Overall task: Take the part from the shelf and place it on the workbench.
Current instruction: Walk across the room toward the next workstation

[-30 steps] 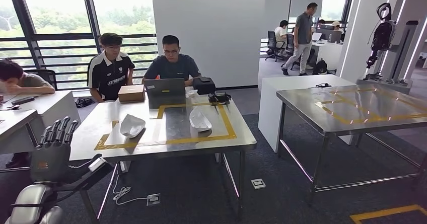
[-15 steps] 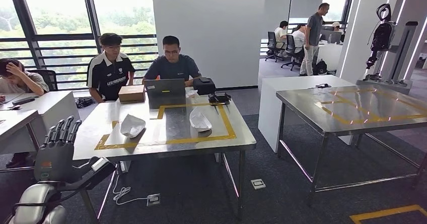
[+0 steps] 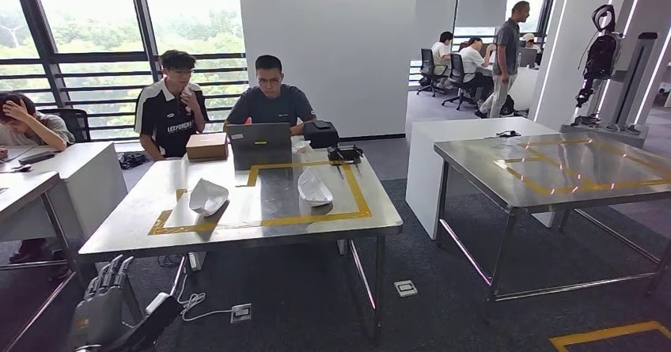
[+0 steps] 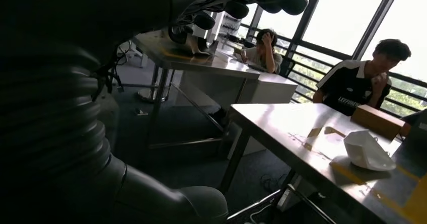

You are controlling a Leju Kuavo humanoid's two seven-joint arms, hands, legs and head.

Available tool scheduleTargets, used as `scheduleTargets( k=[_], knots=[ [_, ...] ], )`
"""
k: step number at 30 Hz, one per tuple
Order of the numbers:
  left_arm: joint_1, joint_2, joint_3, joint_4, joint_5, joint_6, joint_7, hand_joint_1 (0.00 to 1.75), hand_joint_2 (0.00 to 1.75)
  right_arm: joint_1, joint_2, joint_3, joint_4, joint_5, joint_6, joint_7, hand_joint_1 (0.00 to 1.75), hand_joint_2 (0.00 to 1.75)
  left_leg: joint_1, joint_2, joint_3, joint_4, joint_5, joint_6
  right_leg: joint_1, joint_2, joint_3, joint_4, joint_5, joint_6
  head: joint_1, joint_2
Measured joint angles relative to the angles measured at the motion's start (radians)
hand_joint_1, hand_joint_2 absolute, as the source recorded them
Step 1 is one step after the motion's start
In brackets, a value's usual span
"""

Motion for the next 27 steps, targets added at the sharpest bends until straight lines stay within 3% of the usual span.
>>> scheduleTargets(
  k=[10,12,14,16,22,27],
  knots=[
    [0.173,-0.023,0.013,0.013,0.181,-0.075,0.076,0.0,1.75,0.037,-0.01,0.167,-0.028,-0.221,0.004,0.003,0.0,1.75,0.0,0.0,-0.003,0.0,0.0,0.0,0.0,0.0,-0.003,0.0,0.0,0.0,0.0,0.0],
    [0.208,-0.027,0.018,0.016,0.218,-0.09,0.091,0.0,0.87,0.046,-0.012,0.201,-0.033,-0.265,0.005,0.004,0.0,1.75,0.0,0.0,-0.003,0.0,0.0,0.0,0.0,0.0,-0.003,0.0,0.0,0.0,0.0,0.0],
    [0.243,-0.032,0.022,0.021,0.256,-0.106,0.106,0.0,0.0,0.054,-0.014,0.237,-0.039,-0.31,0.005,0.004,0.0,0.87,0.0,0.0,-0.004,0.0,0.0,0.0,0.0,0.0,-0.004,0.0,0.0,0.0,0.0,0.0],
    [0.277,-0.037,0.025,0.025,0.291,-0.121,0.121,0.0,0.0,0.062,-0.017,0.276,-0.046,-0.354,0.006,0.004,0.0,0.0,0.0,0.0,-0.005,0.0,0.0,0.0,0.0,0.0,-0.004,0.0,0.0,0.0,0.0,0.0],
    [0.379,-0.051,0.039,0.037,0.4,-0.168,0.167,0.0,0.0,0.085,-0.022,0.385,-0.064,-0.488,0.006,0.013,0.0,0.0,0.0,0.0,-0.007,0.0,-0.001,0.0,0.0,0.0,-0.006,0.0,-0.001,0.0,0.0,0.0],
    [0.465,-0.064,0.051,0.047,0.492,-0.206,0.206,0.0,0.0,0.102,-0.027,0.473,-0.08,-0.599,0.007,0.083,0.0,0.0,0.0,0.0,-0.008,0.0,-0.001,0.001,0.0,0.0,-0.007,0.0,-0.001,0.0,0.0,0.0]
  ],
)
